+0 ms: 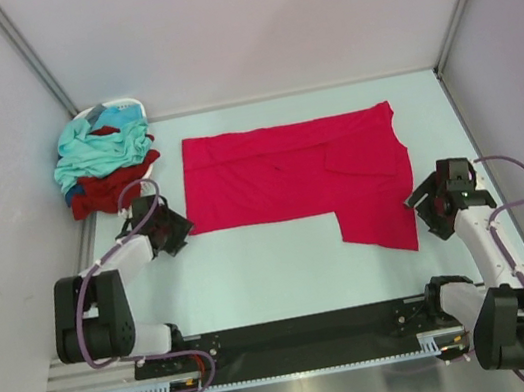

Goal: Fold and stack the t-shirts

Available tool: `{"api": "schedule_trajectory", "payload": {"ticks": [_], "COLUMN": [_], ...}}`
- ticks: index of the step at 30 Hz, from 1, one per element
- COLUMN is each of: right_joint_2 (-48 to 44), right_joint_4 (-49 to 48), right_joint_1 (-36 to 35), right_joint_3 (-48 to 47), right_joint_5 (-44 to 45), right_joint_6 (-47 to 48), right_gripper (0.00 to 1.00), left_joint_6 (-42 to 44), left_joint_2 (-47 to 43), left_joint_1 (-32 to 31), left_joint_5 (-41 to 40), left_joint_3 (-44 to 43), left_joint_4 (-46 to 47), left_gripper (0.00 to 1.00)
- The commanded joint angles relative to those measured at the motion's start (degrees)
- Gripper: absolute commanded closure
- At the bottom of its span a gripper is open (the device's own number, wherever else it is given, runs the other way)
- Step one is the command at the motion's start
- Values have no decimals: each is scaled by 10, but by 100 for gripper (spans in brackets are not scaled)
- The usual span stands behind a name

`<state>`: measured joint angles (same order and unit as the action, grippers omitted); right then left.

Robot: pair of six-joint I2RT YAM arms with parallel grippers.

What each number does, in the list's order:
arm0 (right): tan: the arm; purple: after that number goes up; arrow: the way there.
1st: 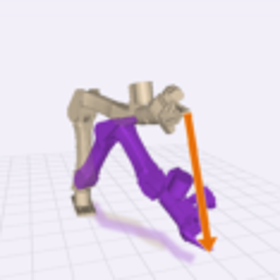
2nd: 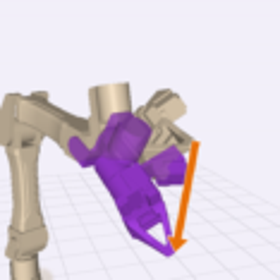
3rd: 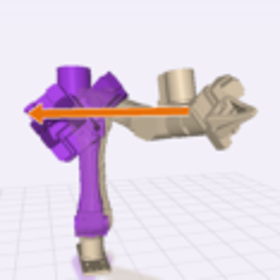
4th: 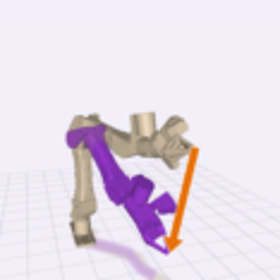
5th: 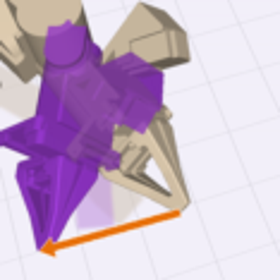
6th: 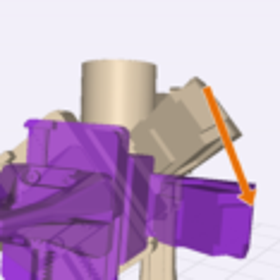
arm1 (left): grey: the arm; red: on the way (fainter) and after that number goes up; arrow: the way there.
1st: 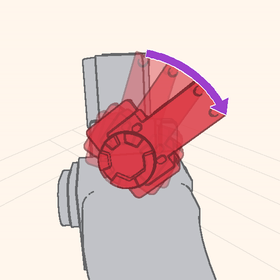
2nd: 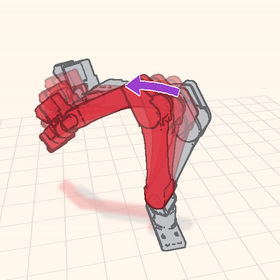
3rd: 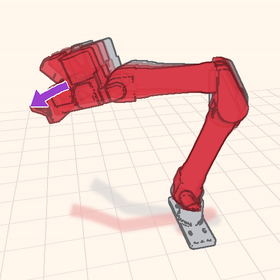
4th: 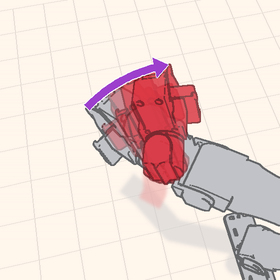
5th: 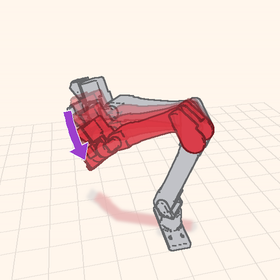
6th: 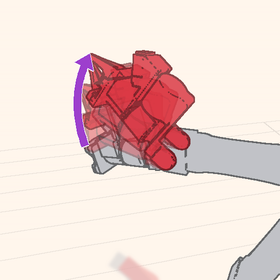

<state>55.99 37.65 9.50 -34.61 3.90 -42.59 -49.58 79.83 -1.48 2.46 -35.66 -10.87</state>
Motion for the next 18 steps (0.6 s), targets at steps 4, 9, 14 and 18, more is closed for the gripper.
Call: {"api": "schedule_trajectory", "payload": {"ticks": [4, 9, 14, 18], "right_joint_2": [21, 18, 15, 16], "right_joint_4": [-15, -6, 2, 2], "right_joint_1": [15, 38, 61, 61], "right_joint_3": [-5, -10, -11, -1], "right_joint_5": [12, 15, 0, -7], "right_joint_6": [5, 16, 29, 28], "right_gripper": [19, 20, 20, 21], "left_joint_6": [0, -4, -12, -11], "left_joint_2": [26, 47, 59, 56], "left_joint_1": [-1, -13, -16, -16], "left_joint_5": [-23, -23, -23, -43], "left_joint_3": [-27, -21, -17, -19], "left_joint_4": [28, 41, 42, 38], "left_gripper": [44, 55, 65, 83]}}
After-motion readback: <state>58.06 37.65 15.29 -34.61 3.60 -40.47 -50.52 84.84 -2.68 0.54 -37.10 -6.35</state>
